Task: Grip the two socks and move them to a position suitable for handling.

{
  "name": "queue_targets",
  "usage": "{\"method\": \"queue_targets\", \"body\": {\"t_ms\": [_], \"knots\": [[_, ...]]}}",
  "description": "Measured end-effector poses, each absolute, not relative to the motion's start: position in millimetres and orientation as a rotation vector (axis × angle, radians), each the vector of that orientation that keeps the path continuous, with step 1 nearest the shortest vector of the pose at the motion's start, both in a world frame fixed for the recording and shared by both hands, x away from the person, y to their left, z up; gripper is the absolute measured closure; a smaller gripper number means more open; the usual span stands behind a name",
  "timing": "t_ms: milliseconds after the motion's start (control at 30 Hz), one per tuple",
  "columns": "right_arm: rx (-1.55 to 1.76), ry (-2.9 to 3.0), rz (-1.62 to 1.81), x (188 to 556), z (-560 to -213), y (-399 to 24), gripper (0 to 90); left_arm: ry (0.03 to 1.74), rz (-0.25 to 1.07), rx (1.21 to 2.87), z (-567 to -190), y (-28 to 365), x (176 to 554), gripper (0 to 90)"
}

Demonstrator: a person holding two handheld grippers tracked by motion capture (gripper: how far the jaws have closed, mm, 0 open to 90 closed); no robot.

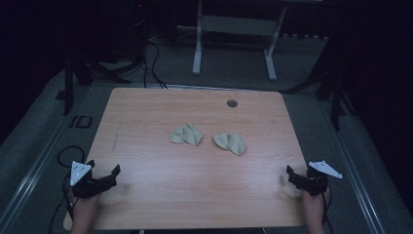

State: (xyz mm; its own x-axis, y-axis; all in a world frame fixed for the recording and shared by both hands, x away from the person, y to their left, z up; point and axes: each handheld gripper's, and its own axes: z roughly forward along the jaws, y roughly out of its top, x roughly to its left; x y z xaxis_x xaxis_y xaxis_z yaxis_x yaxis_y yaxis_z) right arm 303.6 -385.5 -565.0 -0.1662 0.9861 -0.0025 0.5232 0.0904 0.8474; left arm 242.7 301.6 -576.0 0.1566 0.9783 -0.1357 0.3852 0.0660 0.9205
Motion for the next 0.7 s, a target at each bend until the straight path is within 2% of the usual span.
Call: {"method": "queue_targets", "body": {"t_ms": [400, 700], "knots": [[1.495, 1.845, 0.943, 307.2, -565.4, -380.6, 13.6, 1.407, 0.816, 1.504, -574.1, 301.2, 242.1, 1.6], [1.497, 1.945, 0.952, 313.5, -562.0, -370.1, 14.3, 1.356, 0.766, 1.504, -571.9, 295.3, 241.9, 2.3]]}}
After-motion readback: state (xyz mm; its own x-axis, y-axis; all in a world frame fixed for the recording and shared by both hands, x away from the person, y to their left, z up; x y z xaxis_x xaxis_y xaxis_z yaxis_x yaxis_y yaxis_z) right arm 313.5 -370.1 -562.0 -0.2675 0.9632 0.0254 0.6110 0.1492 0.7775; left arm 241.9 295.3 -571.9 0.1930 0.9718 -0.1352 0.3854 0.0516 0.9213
